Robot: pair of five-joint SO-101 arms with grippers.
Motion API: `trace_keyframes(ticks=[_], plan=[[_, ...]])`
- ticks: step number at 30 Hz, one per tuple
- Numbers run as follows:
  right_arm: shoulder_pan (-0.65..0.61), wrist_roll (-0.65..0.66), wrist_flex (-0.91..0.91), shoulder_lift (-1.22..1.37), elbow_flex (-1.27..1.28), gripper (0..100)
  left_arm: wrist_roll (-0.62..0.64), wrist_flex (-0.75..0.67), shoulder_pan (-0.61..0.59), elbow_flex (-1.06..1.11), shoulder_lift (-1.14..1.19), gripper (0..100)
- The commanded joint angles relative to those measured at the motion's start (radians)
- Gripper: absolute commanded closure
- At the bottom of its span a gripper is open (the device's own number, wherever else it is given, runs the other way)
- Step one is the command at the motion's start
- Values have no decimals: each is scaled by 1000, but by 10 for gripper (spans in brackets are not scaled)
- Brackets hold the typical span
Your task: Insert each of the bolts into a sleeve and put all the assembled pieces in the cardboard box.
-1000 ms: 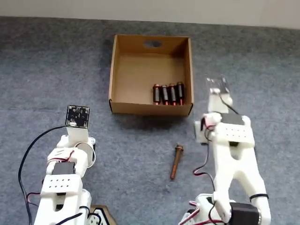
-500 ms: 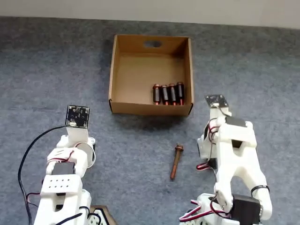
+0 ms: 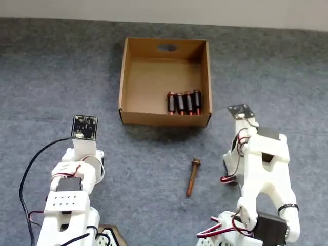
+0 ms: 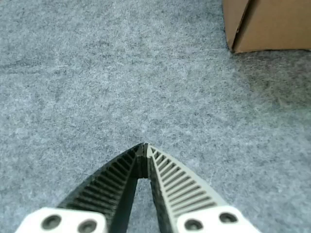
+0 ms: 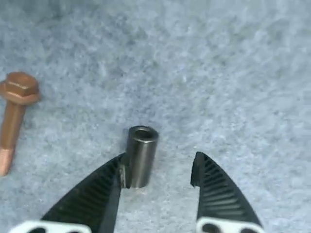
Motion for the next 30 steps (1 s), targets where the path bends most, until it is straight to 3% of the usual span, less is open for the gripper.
trace_keyframes(ticks=[1,9,11,14,24,30], plan=[[4,15,-39,-2,42,805,-9,-18,13,-5,-8,992],[-8,17,-185,-2,176,811,-9,-18,13,-5,-8,992],[-7,17,-189,-2,186,856,-9,-18,13,-5,-8,992],[-4,12,-189,-12,179,998,-9,-18,13,-5,-8,992],[-27,-64,-65,-13,-30,991,-9,-18,13,-5,-8,992],[-105,-64,-160,-12,51,991,-9,-18,13,-5,-8,992]])
